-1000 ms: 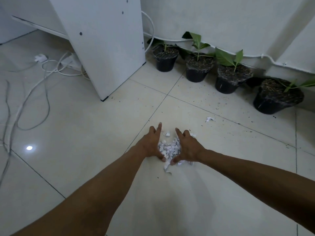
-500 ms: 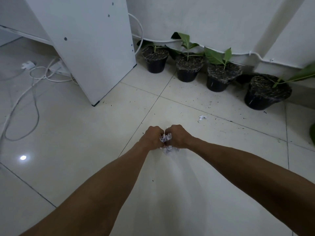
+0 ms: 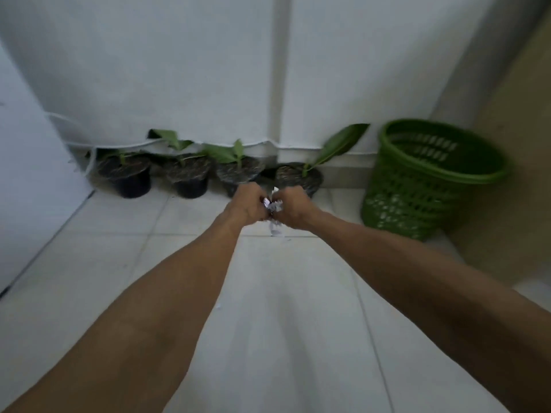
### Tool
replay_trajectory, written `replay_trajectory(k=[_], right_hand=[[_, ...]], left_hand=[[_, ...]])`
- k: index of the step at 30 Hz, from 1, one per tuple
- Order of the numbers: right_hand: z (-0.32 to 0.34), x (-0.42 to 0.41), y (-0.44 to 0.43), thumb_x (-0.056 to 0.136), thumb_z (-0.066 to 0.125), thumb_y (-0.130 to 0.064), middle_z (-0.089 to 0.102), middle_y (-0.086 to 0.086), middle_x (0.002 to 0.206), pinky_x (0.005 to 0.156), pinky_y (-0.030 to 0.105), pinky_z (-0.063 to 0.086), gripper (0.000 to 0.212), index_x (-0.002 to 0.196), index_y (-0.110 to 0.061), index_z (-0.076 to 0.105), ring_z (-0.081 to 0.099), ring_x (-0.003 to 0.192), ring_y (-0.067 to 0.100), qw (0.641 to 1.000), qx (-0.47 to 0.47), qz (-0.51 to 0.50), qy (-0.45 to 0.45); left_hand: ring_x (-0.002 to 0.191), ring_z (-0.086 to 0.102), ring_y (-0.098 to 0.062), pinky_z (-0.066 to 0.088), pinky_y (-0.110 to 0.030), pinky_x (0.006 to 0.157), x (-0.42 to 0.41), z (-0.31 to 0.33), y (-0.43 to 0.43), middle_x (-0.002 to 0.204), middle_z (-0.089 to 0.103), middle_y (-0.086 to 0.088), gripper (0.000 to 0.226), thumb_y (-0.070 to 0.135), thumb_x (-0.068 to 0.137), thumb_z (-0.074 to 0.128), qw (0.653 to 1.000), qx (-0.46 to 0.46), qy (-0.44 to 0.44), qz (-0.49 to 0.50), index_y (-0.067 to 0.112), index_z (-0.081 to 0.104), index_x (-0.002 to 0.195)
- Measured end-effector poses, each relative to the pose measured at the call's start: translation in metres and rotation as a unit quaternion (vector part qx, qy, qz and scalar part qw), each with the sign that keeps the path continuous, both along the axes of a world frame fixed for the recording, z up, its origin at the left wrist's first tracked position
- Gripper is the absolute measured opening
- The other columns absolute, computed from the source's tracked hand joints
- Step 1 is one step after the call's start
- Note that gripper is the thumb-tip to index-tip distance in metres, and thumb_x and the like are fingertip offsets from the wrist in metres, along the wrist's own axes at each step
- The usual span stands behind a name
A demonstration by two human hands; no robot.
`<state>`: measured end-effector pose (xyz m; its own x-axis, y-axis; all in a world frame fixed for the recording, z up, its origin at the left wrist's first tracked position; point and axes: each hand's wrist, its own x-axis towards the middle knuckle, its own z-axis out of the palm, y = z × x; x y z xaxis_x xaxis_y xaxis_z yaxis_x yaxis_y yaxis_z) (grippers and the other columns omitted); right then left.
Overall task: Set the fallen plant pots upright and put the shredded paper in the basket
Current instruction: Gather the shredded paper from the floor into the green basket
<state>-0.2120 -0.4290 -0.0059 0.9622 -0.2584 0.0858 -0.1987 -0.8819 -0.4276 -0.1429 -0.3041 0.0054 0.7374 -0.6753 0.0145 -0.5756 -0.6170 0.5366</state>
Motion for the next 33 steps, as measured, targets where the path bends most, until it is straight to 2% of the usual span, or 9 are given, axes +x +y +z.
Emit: replay_trajectory(k=[4,8,10,14,17,19,21,26,33], right_hand=[[0.042,-0.040,-0.095,0.078,0.076,-0.019,0.074,0.017,0.086,0.063,0.024,0.038,0.018,0.090,-0.005,0.076,0.067,0.076,0.029,0.993,-0.014,-0.096,-0.068],[0.068,-0.075,-0.181,0.082,0.073,-0.014,0.072,0.024,0.080,0.061,0.038,0.051,0.019,0.086,0.004,0.074,0.065,0.068,0.033,0.973,-0.074,-0.164,-0.141],[0.077,-0.089,-0.217,0.083,0.070,-0.013,0.068,0.027,0.079,0.061,0.041,0.049,0.019,0.083,0.006,0.071,0.060,0.067,0.032,0.959,-0.097,-0.197,-0.178],[0.080,-0.108,-0.280,0.084,0.064,-0.010,0.066,0.026,0.093,0.072,0.044,0.051,0.016,0.092,0.004,0.067,0.063,0.085,0.039,0.930,-0.103,-0.281,-0.215],[0.066,-0.117,-0.298,0.087,0.063,-0.012,0.064,0.022,0.108,0.080,0.041,0.051,0.024,0.108,0.000,0.062,0.061,0.099,0.036,0.931,-0.080,-0.310,-0.173],[0.059,-0.119,-0.301,0.090,0.061,-0.022,0.061,0.019,0.121,0.091,0.041,0.052,0.039,0.124,-0.004,0.057,0.059,0.110,0.033,0.928,-0.053,-0.340,-0.143],[0.059,-0.117,-0.302,0.090,0.059,-0.026,0.061,0.015,0.125,0.098,0.043,0.051,0.043,0.129,-0.008,0.055,0.058,0.114,0.031,0.925,-0.040,-0.362,-0.110],[0.064,-0.116,-0.296,0.091,0.054,-0.025,0.066,0.006,0.095,0.079,0.037,0.056,0.016,0.097,-0.015,0.065,0.064,0.088,0.024,0.925,-0.021,-0.376,-0.060],[0.067,-0.118,-0.284,0.095,0.055,-0.023,0.069,0.008,0.088,0.074,0.036,0.056,0.019,0.093,-0.010,0.069,0.067,0.083,0.025,0.918,-0.068,-0.379,-0.089]], left_hand=[[0.069,0.061,-0.019,0.045,-0.027,0.061,-0.026,0.044,-0.104,0.075,0.071,-0.014,0.016,0.019,0.074,0.079,0.996,-0.047,-0.045,-0.067,0.006,0.079,0.083],[0.087,0.070,-0.032,0.057,-0.035,0.079,-0.049,0.078,-0.206,0.090,0.075,-0.017,0.016,0.015,0.078,0.073,0.981,-0.046,-0.134,-0.134,0.010,0.080,0.092],[0.088,0.071,-0.030,0.055,-0.031,0.077,-0.057,0.092,-0.250,0.091,0.075,-0.014,0.014,0.011,0.081,0.071,0.973,-0.065,-0.158,-0.156,0.009,0.079,0.091],[0.096,0.069,-0.033,0.049,-0.033,0.079,-0.069,0.103,-0.329,0.101,0.074,-0.017,0.017,0.011,0.086,0.065,0.960,-0.156,-0.168,-0.159,0.006,0.076,0.098],[0.101,0.067,-0.029,0.048,-0.029,0.082,-0.077,0.081,-0.369,0.111,0.072,-0.012,0.020,0.013,0.092,0.059,0.971,-0.076,-0.134,-0.183,0.009,0.070,0.108],[0.101,0.066,-0.027,0.053,-0.034,0.091,-0.078,0.059,-0.381,0.113,0.069,-0.011,0.024,0.021,0.095,0.055,0.975,0.014,-0.113,-0.191,0.010,0.067,0.112],[0.096,0.066,-0.026,0.054,-0.039,0.092,-0.075,0.048,-0.382,0.108,0.070,-0.010,0.026,0.027,0.095,0.052,0.979,0.020,-0.101,-0.178,0.012,0.067,0.109],[0.100,0.065,-0.027,0.052,-0.043,0.095,-0.070,0.044,-0.371,0.111,0.070,-0.010,0.032,0.026,0.095,0.047,0.971,-0.048,-0.103,-0.209,0.015,0.068,0.117],[0.135,0.047,-0.029,0.033,-0.056,0.113,-0.047,0.034,-0.340,0.143,0.055,-0.009,0.045,0.044,0.103,0.033,0.958,-0.053,-0.129,-0.251,0.025,0.053,0.139]])
